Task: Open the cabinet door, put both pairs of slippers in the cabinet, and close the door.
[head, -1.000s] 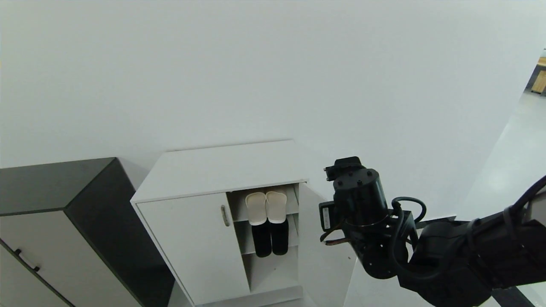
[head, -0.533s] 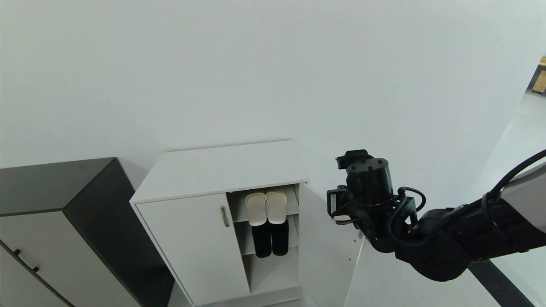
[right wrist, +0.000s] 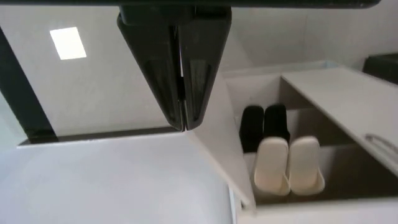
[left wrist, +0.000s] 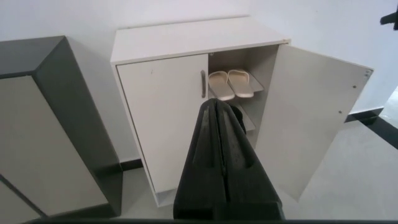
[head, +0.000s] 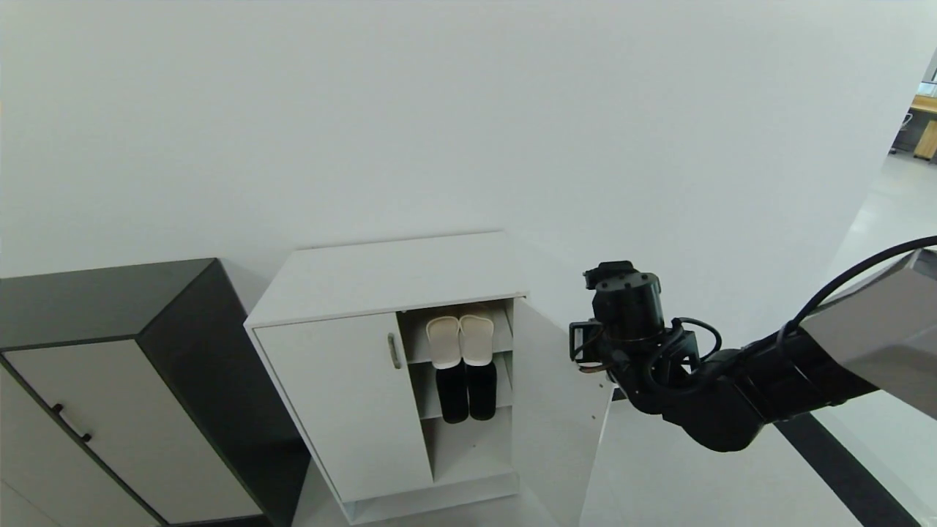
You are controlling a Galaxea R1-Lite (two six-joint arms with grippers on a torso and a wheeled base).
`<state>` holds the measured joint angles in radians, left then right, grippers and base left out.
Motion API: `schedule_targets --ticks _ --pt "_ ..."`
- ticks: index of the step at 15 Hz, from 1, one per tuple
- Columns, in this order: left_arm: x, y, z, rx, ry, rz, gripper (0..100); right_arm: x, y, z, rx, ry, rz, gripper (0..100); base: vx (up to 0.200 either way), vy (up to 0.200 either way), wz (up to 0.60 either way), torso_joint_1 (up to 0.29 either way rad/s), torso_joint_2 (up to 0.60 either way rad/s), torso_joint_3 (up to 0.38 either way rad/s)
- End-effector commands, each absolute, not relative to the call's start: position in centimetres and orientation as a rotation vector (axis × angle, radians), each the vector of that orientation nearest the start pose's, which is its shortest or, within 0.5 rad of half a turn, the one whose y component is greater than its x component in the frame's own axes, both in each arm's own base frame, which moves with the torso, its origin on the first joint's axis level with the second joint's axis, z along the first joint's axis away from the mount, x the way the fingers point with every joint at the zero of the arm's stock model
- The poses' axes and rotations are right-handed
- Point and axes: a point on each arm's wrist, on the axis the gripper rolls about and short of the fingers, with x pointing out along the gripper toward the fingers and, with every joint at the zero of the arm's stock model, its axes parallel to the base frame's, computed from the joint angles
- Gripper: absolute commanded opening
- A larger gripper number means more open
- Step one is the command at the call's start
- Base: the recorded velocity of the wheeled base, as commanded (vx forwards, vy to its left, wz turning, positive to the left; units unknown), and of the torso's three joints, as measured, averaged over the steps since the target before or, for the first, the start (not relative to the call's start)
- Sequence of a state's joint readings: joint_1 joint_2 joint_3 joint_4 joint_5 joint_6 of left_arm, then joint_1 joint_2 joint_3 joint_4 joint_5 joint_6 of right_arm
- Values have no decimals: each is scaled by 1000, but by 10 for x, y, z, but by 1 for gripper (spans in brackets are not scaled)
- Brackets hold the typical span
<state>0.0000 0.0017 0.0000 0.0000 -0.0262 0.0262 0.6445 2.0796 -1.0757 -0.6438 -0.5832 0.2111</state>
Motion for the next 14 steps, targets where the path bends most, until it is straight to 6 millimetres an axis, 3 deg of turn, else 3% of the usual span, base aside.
schedule_targets --ticks 1,5,10,14 --pt "-23 -1 76 26 1 -26 0 337 225 110 -2 310 1 0 0 0 0 0 0 0" --pt "-23 -1 76 26 1 -26 0 349 219 100 -2 330 -3 0 0 0 0 0 0 0" --pt "-23 -1 76 23 1 -26 0 384 208 76 23 328 -66 0 0 0 0 0 0 0" --pt "-23 -1 76 23 1 -26 0 395 201 62 23 355 -58 0 0 0 0 0 0 0"
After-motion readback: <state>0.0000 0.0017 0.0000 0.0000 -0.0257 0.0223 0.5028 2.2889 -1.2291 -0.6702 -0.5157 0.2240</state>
